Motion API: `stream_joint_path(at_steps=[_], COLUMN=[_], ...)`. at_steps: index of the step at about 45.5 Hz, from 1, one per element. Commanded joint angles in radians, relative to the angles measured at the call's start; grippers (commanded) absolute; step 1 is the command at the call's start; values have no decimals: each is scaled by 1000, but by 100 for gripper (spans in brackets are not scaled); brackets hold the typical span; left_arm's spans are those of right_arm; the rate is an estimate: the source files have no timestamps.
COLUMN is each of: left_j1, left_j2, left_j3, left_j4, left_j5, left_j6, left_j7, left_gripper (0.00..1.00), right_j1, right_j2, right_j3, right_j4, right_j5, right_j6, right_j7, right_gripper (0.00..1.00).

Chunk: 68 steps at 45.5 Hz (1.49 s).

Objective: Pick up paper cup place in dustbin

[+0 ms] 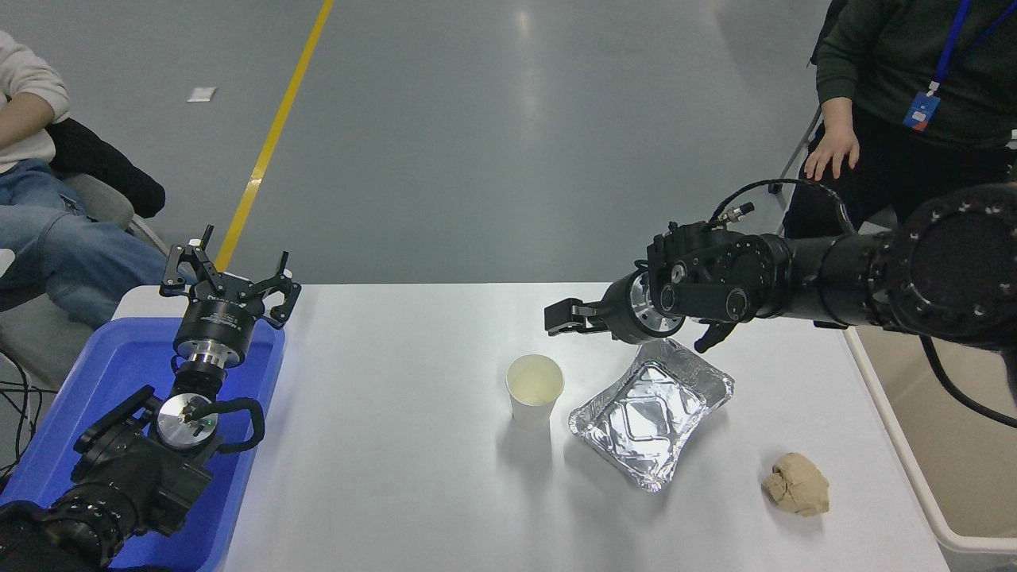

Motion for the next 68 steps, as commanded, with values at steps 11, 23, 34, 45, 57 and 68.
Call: stream_joint_path(at_steps=[11,23,34,45,57,68], left_j1=[0,0,0,0,0,0], left_j2=[0,-1,0,0,0,0], left_j3=[0,0,0,0,0,0], left_j4=[0,0,0,0,0,0], left_j5=[0,0,0,0,0,0], left_j6=[0,0,0,0,0,0], left_j7=[0,0,0,0,0,0], left_gripper=[99,99,99,99,99,99], right_j1=[-93,-125,-133,-166,-200,-208], right_j2=[0,0,0,0,0,0], right_j3=[49,52,67,67,67,67], right_j4=[-48,-60,-60,-63,-63,-63], right_j5=[-52,-94,-106,-138,-217,-217], right_j6=[-7,-18,-24,-53,-116,-120], right_j7=[2,4,4,4,4,10], right_gripper=[98,98,98,97,89,87])
